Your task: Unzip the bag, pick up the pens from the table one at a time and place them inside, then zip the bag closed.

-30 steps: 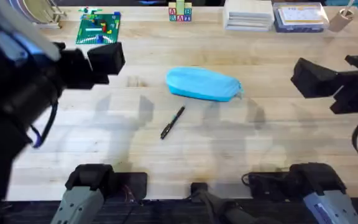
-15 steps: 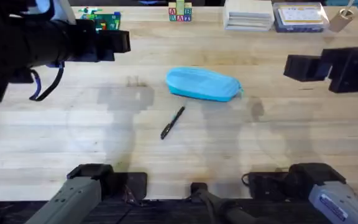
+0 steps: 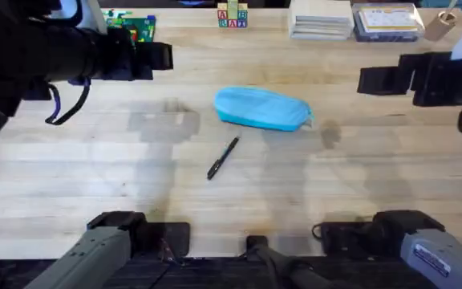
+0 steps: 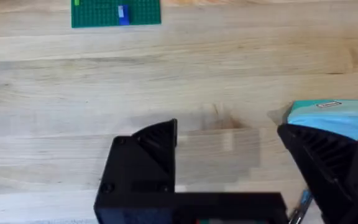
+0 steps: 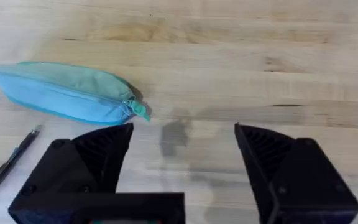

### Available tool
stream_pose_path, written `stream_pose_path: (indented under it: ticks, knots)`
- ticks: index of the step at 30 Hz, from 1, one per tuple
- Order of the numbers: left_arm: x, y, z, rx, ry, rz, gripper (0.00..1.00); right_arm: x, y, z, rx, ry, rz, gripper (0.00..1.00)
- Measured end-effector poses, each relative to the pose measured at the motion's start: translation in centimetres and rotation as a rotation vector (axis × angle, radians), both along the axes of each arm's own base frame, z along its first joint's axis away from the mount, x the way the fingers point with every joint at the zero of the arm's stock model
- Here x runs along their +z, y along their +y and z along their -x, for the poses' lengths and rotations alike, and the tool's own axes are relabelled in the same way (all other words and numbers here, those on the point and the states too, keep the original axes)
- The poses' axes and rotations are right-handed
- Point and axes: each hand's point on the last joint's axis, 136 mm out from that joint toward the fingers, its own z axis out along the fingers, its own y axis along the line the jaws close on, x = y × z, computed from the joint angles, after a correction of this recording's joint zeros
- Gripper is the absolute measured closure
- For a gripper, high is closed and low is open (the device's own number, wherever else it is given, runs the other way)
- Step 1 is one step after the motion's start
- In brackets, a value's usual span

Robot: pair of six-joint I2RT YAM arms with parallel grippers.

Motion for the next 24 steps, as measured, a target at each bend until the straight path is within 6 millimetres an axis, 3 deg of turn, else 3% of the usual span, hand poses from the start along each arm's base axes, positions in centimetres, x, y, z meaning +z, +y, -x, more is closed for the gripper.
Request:
stream_pose_path:
  ticks: [14,24]
  knots:
    - [-0.1,-0.1,0.1,-0.028,0.005,-0.016,0.008,-0.1,0.0,0.1,-0.002,0.008,-0.002,0.004]
    - [0.7,-3.0,0.1,-0.358,-0.063,-0.055,0.009,-0.1,0.0,0.2,-0.002,0.007,-0.002,0.005]
